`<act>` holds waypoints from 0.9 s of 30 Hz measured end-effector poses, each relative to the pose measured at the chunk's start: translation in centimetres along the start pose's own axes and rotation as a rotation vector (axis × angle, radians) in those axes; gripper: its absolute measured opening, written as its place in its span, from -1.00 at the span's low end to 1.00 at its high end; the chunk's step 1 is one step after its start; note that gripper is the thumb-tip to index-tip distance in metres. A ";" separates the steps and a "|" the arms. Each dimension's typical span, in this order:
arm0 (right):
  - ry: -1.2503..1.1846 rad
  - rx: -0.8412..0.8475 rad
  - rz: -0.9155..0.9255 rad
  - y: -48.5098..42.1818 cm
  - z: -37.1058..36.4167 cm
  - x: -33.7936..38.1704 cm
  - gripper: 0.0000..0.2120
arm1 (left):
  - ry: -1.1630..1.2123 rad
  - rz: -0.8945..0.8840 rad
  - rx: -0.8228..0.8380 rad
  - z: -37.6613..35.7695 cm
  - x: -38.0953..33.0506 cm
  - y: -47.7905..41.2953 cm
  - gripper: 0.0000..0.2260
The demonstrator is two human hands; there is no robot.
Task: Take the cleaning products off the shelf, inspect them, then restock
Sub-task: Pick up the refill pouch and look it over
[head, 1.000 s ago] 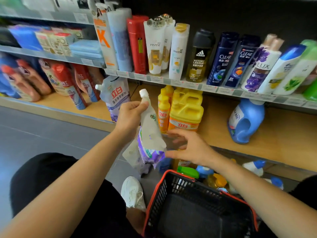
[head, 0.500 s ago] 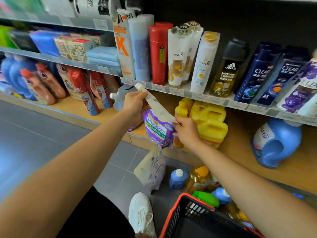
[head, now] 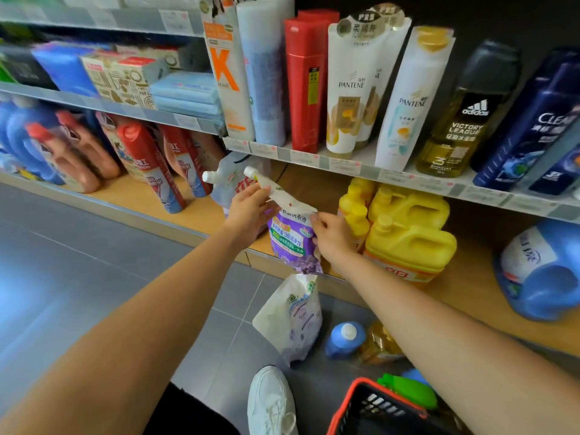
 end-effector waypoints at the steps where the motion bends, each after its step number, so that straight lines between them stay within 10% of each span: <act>1: 0.003 -0.014 0.006 -0.3 0.1 0.5 -0.77 | 0.011 -0.014 -0.001 0.1 -0.3 -0.2 -0.90; 9: 0.032 0.028 -0.004 -0.7 -0.9 0.1 -0.86 | -0.042 -0.034 0.049 0.8 -0.1 -1.0 -0.87; 15: 0.083 0.093 0.006 2.1 1.0 0.2 -0.41 | -0.070 0.036 -0.005 1.4 3.6 -0.7 -0.73; 20: 0.615 -0.294 0.642 6.1 8.7 6.0 -0.68 | -0.496 -0.072 -0.054 2.3 8.1 -0.8 -0.40; 27: 1.147 0.002 0.375 3.5 11.1 0.5 -0.18 | -0.882 -0.135 -0.134 1.6 12.0 -3.6 0.12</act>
Point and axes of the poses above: each hand's wrist, its own y-axis away from the middle knuckle, its own z-axis out of the back of the hand, x = y × z, the point moved 8 cm from there along -y, towards the middle knuckle, and after that the axes turned 2 degrees about x, right-handed, at the moved point
